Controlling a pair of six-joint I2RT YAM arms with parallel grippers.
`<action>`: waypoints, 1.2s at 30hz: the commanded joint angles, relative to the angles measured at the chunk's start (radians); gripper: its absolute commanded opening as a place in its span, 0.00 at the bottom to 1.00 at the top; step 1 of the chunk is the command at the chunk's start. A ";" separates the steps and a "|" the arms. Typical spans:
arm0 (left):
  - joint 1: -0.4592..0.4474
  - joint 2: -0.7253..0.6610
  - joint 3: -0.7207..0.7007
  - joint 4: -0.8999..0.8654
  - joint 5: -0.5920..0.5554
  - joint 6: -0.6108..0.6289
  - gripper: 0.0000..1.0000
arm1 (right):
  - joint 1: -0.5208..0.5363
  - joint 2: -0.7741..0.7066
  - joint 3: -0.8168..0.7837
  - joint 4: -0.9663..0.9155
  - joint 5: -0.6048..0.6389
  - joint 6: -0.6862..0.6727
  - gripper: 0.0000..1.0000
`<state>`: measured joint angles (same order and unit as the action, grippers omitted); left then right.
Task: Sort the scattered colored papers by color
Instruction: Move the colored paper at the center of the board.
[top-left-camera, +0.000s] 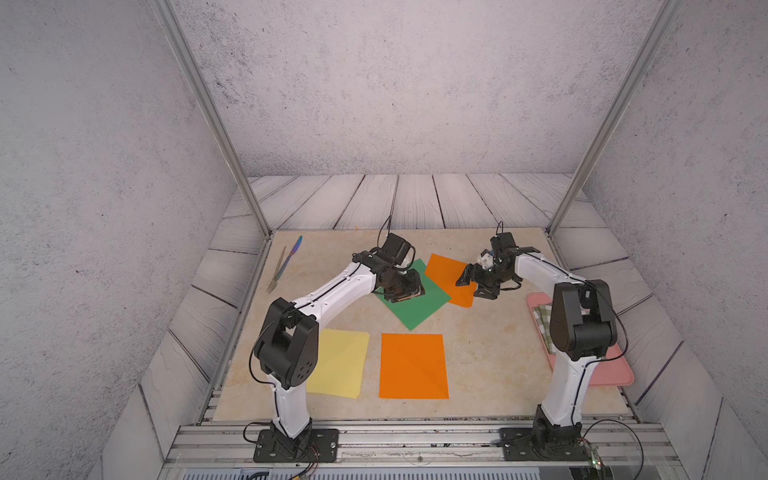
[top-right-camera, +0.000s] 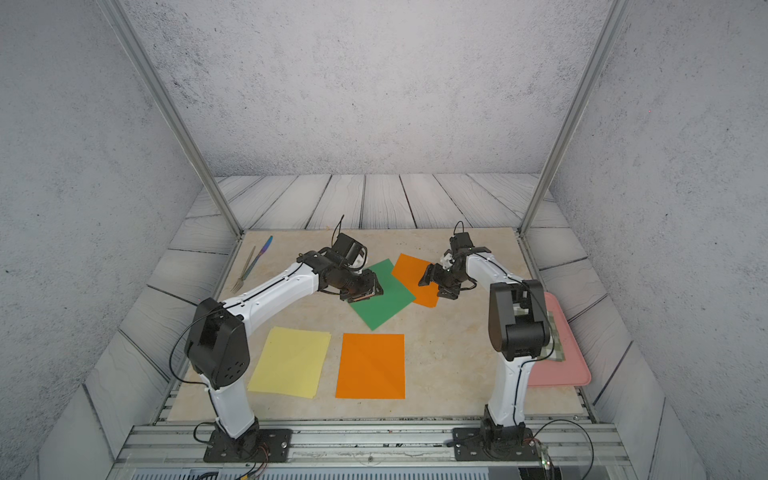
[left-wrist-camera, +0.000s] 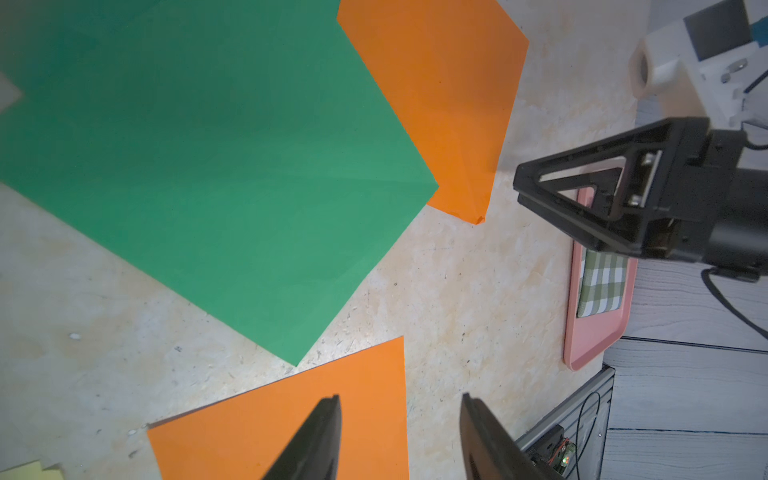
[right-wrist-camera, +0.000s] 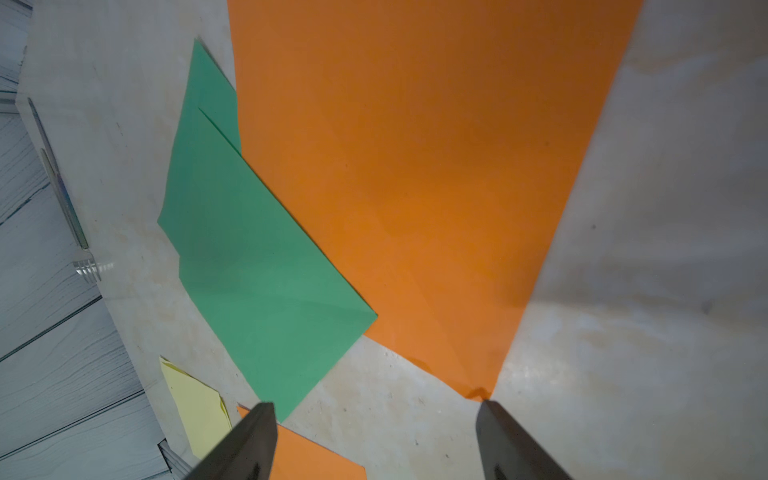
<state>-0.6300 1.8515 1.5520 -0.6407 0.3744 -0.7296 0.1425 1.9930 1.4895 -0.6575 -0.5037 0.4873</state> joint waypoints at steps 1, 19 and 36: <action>0.008 -0.018 -0.028 -0.028 0.015 0.030 0.52 | 0.007 0.073 0.064 0.015 -0.029 -0.039 0.80; 0.051 -0.012 -0.048 -0.048 0.036 0.044 0.52 | 0.058 0.230 0.133 0.049 -0.025 -0.004 0.83; 0.049 0.005 -0.093 0.025 0.085 -0.001 0.52 | 0.034 0.041 -0.195 0.085 0.101 0.053 0.87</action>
<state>-0.5846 1.8511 1.4750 -0.6361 0.4438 -0.7227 0.1905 2.0315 1.3739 -0.4496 -0.5125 0.5159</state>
